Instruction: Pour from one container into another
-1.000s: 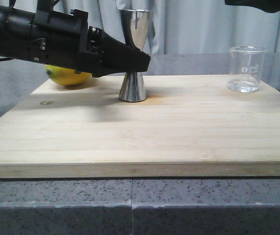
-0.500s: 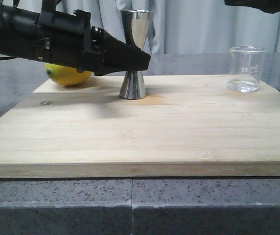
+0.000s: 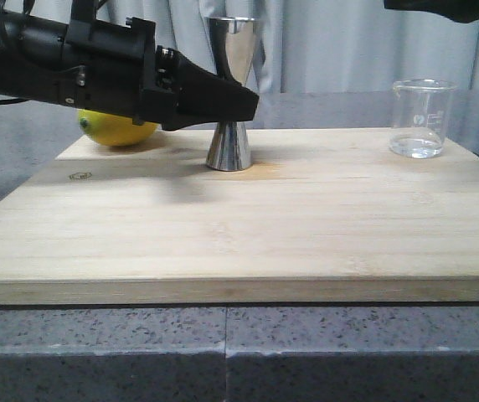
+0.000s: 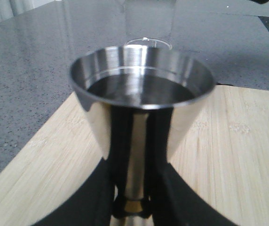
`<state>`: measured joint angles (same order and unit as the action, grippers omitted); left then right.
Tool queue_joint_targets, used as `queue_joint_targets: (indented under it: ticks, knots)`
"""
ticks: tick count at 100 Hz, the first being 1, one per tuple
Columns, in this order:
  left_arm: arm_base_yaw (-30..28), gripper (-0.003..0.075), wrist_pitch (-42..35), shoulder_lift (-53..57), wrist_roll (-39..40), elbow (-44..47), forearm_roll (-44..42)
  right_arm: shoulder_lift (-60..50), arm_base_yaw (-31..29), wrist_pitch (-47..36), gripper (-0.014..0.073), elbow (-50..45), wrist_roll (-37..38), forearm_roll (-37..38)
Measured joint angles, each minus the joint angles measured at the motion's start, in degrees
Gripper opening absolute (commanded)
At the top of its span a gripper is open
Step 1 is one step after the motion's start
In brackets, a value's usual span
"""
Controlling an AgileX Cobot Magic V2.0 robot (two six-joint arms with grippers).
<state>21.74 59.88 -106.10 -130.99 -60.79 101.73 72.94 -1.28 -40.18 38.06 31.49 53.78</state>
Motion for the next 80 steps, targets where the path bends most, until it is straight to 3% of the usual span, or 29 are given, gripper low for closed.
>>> queue_joint_targets:
  ticks: [23,47,64,80]
  knots:
    - [0.0,0.0202,0.5,-0.1,-0.1,0.0,-0.1,0.0,0.0,0.0,0.0558,0.0,0.0,0.0]
    - [0.0,0.0377,0.7,-0.1,-0.1,0.0,-0.1,0.0,0.0,-0.1,0.0558,0.0,0.4,0.0]
    - [0.0,0.0461,0.8,-0.1,0.3,0.0,-0.1,-0.9,0.0,0.3,0.0558,0.2,5.7,-0.1]
    - [0.0,0.0468,0.8,-0.1,2.2,0.0,-0.1,-2.0,0.0,1.9,0.0558,2.2,13.8,1.8]
